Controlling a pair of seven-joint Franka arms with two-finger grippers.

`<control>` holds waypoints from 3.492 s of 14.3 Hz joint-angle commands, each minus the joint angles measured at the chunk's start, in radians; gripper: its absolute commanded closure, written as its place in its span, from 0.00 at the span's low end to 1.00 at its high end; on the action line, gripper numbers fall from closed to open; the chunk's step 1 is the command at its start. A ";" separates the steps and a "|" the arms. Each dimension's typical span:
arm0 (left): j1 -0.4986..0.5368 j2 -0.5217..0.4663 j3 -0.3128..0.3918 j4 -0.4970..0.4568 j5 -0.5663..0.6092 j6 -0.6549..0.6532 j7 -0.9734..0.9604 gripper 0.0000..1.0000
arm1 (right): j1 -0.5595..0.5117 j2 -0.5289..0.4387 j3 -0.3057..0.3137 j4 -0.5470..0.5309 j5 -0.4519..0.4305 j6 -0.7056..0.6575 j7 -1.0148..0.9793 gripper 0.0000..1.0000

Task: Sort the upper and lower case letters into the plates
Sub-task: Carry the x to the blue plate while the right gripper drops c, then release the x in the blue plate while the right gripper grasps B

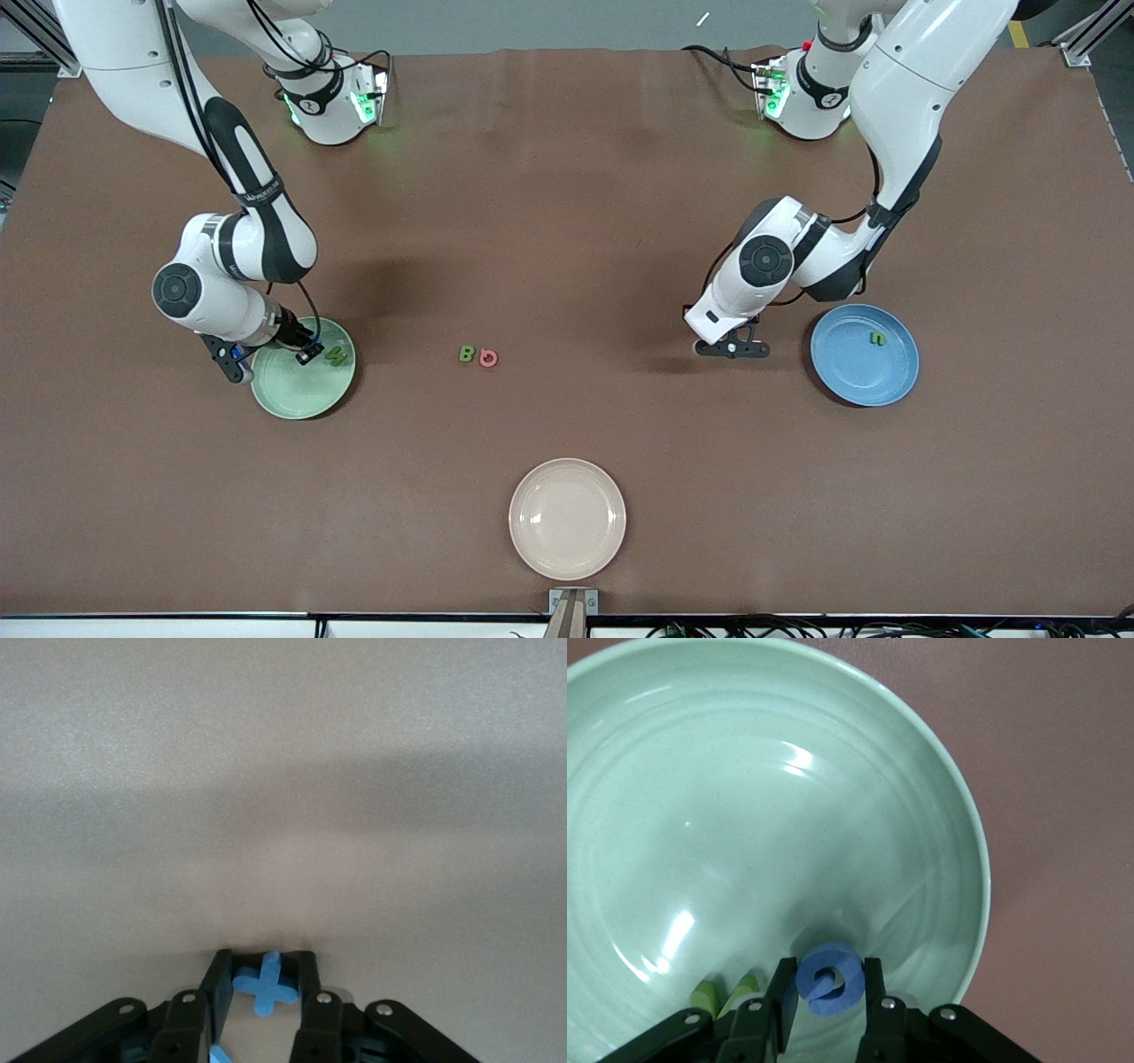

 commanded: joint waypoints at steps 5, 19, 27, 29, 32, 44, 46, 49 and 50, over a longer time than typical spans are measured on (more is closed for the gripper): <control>0.009 -0.007 -0.003 -0.022 0.024 0.012 -0.023 0.80 | -0.006 -0.031 0.013 0.055 -0.013 -0.086 -0.002 0.00; 0.177 -0.187 -0.012 -0.029 0.029 -0.173 0.247 0.86 | 0.267 0.109 0.017 0.394 0.076 -0.217 0.715 0.00; 0.313 -0.206 -0.014 -0.073 0.029 -0.144 0.452 0.86 | 0.350 0.172 0.016 0.391 0.076 -0.097 1.000 0.00; 0.355 -0.210 -0.014 -0.078 0.029 -0.133 0.510 0.86 | 0.382 0.198 0.014 0.385 0.070 -0.061 1.047 0.00; 0.421 -0.210 -0.014 -0.085 0.029 -0.116 0.604 0.86 | 0.419 0.219 0.010 0.376 0.064 -0.056 1.080 0.00; 0.520 -0.127 -0.008 -0.159 0.107 0.100 0.667 0.86 | 0.482 0.212 -0.013 0.307 0.029 -0.054 1.124 0.15; 0.520 -0.116 -0.008 -0.159 0.111 0.112 0.669 0.86 | 0.481 0.212 -0.013 0.307 0.029 -0.053 1.124 0.30; 0.520 -0.108 -0.006 -0.159 0.111 0.114 0.667 0.86 | 0.478 0.212 -0.013 0.307 0.029 -0.039 1.121 0.65; 0.520 -0.107 -0.006 -0.159 0.111 0.114 0.667 0.86 | 0.475 0.212 -0.013 0.307 0.029 -0.039 1.121 0.78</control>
